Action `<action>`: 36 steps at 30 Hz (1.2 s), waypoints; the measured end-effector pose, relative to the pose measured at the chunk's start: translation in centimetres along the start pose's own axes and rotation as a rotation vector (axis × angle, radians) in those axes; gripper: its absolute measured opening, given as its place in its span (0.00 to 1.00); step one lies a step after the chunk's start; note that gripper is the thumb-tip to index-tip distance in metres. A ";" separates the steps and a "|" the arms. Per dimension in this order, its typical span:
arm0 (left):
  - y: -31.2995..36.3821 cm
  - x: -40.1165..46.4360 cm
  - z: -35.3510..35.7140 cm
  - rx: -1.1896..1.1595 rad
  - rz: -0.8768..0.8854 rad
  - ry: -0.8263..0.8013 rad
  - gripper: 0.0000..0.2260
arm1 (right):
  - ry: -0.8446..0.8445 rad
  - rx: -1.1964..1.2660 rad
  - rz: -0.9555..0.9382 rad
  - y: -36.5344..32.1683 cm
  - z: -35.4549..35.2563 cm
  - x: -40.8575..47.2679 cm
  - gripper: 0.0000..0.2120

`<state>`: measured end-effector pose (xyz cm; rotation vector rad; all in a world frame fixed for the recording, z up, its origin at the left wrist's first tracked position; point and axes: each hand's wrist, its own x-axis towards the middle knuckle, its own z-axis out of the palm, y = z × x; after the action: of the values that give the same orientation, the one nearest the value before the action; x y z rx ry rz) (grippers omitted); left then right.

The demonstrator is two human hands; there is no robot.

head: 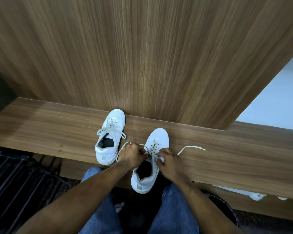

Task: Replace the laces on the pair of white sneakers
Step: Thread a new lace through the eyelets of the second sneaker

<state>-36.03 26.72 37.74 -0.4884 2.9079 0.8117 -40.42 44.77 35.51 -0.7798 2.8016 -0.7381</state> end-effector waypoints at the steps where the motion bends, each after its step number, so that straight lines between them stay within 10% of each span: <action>1: 0.0 0.0 0.0 0.001 0.002 0.002 0.07 | 0.021 -0.003 0.000 -0.3 0.1 0.1 0.09; 9: -0.2 0.2 0.1 -0.024 -0.028 -0.004 0.08 | 0.396 0.612 0.338 0.7 -5.3 1.8 0.08; 19: -1.9 0.6 0.2 -0.289 0.055 -0.231 0.07 | 0.023 -0.079 0.068 1.0 -1.8 -1.1 0.25; 24: -1.6 0.5 0.0 -0.151 0.142 -0.188 0.12 | 0.006 -0.093 0.035 -0.7 -0.1 -1.3 0.09; 36: 0.2 0.5 -1.7 0.476 0.184 -0.107 0.13 | -0.034 -0.481 0.061 0.2 -3.1 0.2 0.17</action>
<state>-36.54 25.90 39.20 -0.1290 2.9276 0.1322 -41.49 46.14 38.14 -0.7539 2.9883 -0.0301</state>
